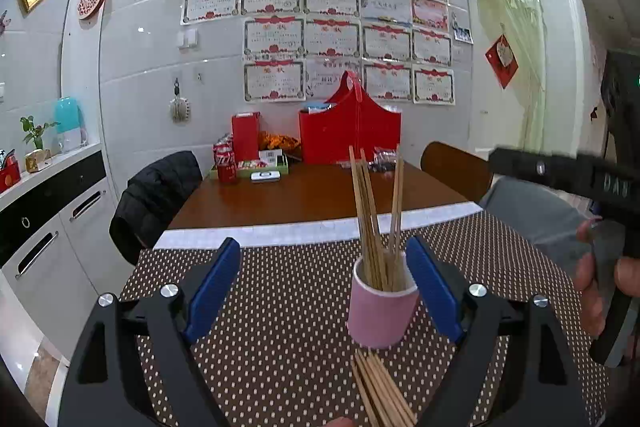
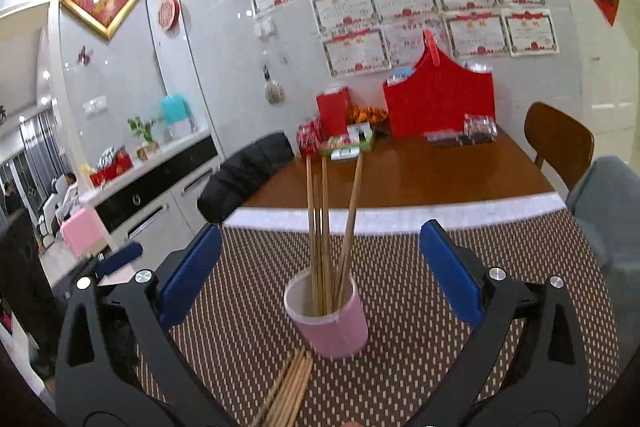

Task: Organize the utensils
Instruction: 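Withdraw both tools from the cup and lower them toward the remaining chopsticks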

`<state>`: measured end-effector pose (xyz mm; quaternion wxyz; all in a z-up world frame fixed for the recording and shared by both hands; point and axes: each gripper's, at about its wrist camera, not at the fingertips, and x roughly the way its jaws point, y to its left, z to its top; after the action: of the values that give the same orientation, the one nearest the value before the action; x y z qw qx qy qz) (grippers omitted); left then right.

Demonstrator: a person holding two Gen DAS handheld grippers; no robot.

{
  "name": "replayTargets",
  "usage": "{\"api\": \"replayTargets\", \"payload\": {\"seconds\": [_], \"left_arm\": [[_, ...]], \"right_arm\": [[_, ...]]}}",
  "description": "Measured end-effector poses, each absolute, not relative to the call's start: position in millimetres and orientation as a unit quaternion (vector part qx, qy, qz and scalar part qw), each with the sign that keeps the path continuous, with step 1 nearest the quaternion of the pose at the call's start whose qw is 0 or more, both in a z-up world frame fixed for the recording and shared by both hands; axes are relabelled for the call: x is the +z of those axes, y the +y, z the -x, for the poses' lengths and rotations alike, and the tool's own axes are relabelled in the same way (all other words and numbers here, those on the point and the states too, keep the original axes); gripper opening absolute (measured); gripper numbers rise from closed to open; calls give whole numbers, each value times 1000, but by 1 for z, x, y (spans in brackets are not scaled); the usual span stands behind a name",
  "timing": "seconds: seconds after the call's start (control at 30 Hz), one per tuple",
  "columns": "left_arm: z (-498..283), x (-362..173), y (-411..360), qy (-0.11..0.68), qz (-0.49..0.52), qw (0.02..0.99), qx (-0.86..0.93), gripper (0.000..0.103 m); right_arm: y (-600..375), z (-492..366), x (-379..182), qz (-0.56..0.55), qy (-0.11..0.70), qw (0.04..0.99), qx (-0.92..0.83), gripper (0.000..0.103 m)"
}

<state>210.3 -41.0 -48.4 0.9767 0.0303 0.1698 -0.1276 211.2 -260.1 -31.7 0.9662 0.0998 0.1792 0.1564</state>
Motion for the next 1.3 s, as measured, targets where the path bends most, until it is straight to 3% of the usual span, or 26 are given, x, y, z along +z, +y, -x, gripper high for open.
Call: {"api": "replayTargets", "payload": {"seconds": [0.23,0.5,0.7,1.1,1.3], "left_arm": [[-199,-80,-29,213,-30,967,-136,84],[-216,-145,-35,331,-39,933,-133,84],[-223,-185,-47,416,-63,896,-140,84],[-194,-212,-51,454,-95,871,-160,83],[-185,-225,-58,450,-105,872,-163,84]], "right_arm": [[-259,-187,-74,-94,234,954,162,97],[-252,-207,-145,-89,330,926,158,97],[-252,-210,-166,-64,354,923,136,97],[-248,-213,-175,-42,374,915,143,97],[-221,-213,-200,47,431,888,156,97]]}}
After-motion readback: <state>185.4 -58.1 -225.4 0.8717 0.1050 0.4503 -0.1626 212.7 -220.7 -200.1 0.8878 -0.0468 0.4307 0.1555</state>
